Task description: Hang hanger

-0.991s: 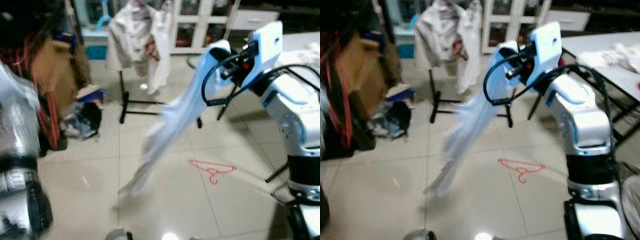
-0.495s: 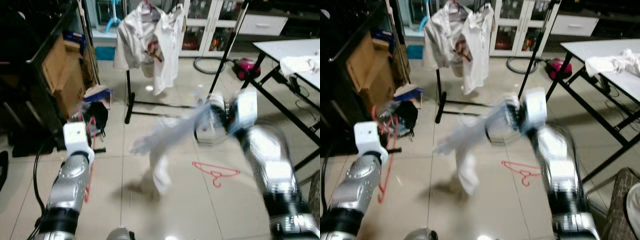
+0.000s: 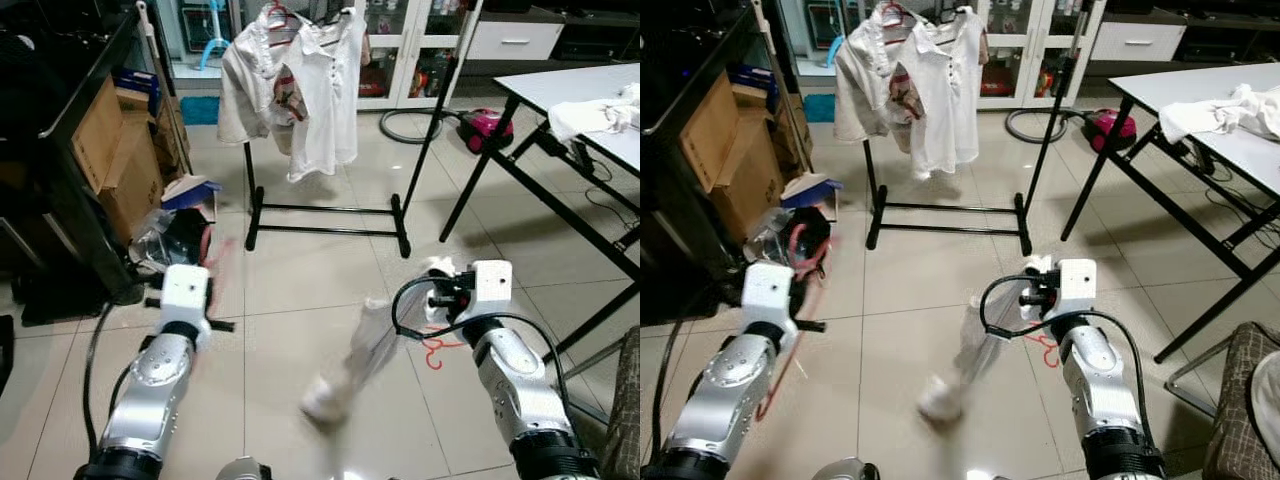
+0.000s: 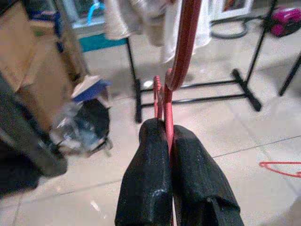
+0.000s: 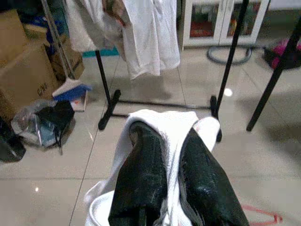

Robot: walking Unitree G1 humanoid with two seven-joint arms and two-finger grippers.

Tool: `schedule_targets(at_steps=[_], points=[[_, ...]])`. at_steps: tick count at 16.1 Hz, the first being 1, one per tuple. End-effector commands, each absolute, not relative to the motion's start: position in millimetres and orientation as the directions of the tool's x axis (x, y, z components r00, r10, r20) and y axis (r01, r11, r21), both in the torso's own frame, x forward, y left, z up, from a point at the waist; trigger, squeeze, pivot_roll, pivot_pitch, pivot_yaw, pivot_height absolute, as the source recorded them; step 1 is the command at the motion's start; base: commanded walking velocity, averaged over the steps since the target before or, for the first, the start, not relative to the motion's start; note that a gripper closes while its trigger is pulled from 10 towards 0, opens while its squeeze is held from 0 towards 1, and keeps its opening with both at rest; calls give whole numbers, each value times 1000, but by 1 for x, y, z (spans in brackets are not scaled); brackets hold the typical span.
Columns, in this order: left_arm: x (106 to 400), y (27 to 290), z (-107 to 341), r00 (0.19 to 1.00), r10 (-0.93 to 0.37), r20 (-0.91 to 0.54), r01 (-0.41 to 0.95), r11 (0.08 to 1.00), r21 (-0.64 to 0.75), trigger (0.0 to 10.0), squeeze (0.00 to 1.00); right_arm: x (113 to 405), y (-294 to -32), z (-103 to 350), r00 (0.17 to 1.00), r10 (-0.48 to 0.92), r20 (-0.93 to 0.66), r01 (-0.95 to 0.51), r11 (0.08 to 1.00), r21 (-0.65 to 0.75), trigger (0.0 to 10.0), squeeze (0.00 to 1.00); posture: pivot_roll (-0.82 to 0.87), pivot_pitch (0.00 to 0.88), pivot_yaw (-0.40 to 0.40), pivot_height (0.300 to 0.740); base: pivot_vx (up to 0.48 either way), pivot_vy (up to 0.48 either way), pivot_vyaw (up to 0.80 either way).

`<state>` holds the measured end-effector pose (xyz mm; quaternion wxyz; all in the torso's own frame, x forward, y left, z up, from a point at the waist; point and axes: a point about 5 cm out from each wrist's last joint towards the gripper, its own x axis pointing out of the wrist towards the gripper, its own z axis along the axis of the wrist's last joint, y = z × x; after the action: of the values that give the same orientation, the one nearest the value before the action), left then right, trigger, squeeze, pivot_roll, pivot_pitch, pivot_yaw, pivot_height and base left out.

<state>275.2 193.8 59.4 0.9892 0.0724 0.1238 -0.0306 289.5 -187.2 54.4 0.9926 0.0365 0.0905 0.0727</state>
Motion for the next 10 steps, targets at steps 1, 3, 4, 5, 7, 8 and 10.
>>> schedule_targets(at_steps=[1, 3, 4, 5, 7, 8, 10], points=[[280, 190, 69, 974, -72, -213, 100, 987, 125, 10000, 0, 291, -188, 59, 980, 135, -144, -126, 989, 74, 10000, 0, 21, 1, 7, 740, 0, 0, 0], [284, 185, 72, 974, -101, -202, 126, 985, 117, 10000, 0, 292, -188, 60, 982, 125, -139, -115, 990, 77, 10000, 0, 19, 0, 8, 740, 0, 0, 0], [286, 183, 74, 974, -110, -200, 138, 982, 132, 10000, 0, 292, -188, 59, 983, 119, -141, -110, 991, 71, 10000, 0, 16, 0, 9, 740, 0, 0, 0], [290, 179, 78, 974, -129, -187, 157, 977, 145, 10000, 0, 291, -188, 58, 983, 118, -143, -110, 992, 65, 10000, 0, 13, 0, 12, 740, 0, 0, 0], [293, 178, 80, 974, -131, -187, 154, 981, 116, 10000, 0, 292, -187, 61, 983, 127, -132, -121, 991, 56, 10000, 0, 6, 0, 14, 740, 0, 0, 0], [294, 177, 78, 972, -136, -194, 161, 979, 123, 10000, 0, 296, -186, 66, 984, 136, -119, -132, 990, 48, 10000, 0, 2, 0, 11, 740, 0, 0, 0], [296, 177, 80, 973, -138, -185, 162, 979, 123, 10000, 0, 299, -184, 70, 981, 159, -115, -155, 987, 47, 10000, 0, 7, 0, 6, 740, 0, 0, 0]])
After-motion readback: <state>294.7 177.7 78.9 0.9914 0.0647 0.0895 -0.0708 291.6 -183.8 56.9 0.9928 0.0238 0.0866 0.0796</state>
